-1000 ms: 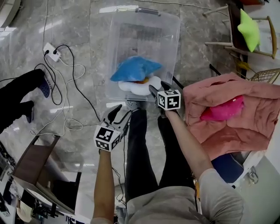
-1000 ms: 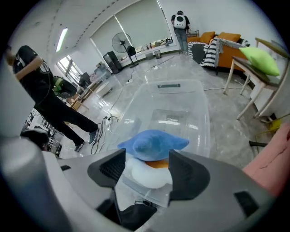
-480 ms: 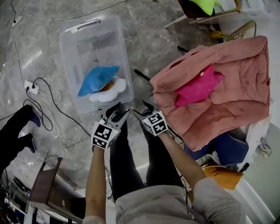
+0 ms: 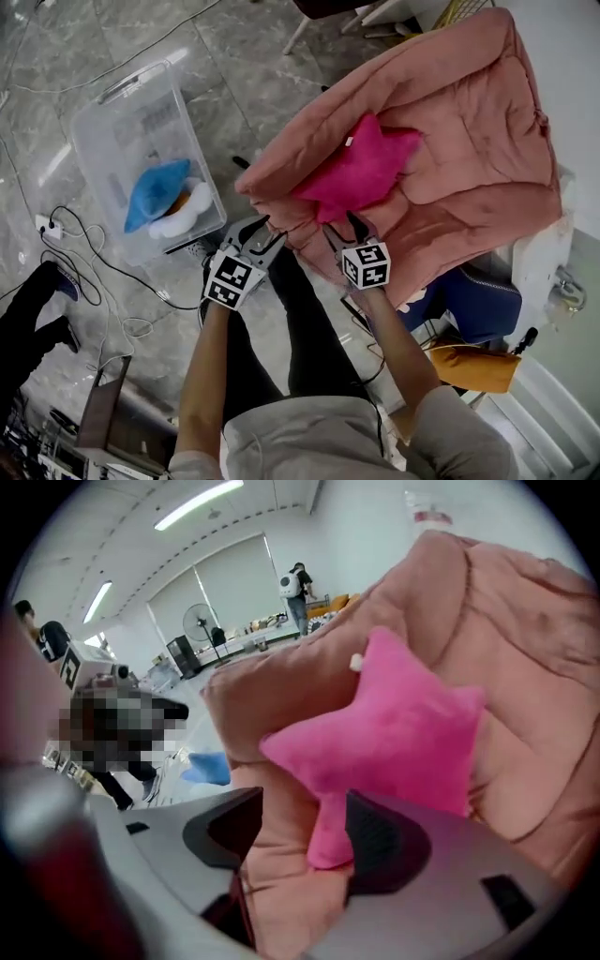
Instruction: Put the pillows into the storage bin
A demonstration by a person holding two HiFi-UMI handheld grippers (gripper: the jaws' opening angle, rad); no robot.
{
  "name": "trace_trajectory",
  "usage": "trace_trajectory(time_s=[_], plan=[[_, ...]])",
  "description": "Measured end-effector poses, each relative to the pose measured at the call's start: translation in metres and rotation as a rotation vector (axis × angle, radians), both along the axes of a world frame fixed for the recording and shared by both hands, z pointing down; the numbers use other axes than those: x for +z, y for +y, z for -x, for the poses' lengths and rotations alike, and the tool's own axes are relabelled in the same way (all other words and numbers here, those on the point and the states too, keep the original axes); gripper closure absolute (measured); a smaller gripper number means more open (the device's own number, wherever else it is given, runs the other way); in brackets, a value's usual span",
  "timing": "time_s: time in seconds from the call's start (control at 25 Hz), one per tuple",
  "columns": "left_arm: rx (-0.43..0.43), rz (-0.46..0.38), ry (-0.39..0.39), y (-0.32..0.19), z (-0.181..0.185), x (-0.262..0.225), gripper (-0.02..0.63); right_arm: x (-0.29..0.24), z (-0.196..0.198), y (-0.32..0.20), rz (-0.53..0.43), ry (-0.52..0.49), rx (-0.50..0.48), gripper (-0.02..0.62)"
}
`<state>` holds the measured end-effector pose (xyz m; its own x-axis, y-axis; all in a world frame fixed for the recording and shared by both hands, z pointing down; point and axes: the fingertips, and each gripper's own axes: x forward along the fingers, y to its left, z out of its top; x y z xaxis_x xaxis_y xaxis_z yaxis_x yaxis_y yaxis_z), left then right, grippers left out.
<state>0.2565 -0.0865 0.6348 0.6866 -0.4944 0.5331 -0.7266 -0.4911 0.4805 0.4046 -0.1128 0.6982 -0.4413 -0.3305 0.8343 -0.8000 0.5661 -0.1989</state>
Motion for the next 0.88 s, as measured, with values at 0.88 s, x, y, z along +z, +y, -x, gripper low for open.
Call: trace_trajectory(time_s=[0.88], plan=[[-0.199,0.093,-0.092,-0.071,-0.067,0.043,0.411,0.009,0.002,-0.21,-0.065,0.135,-0.291,0.126]])
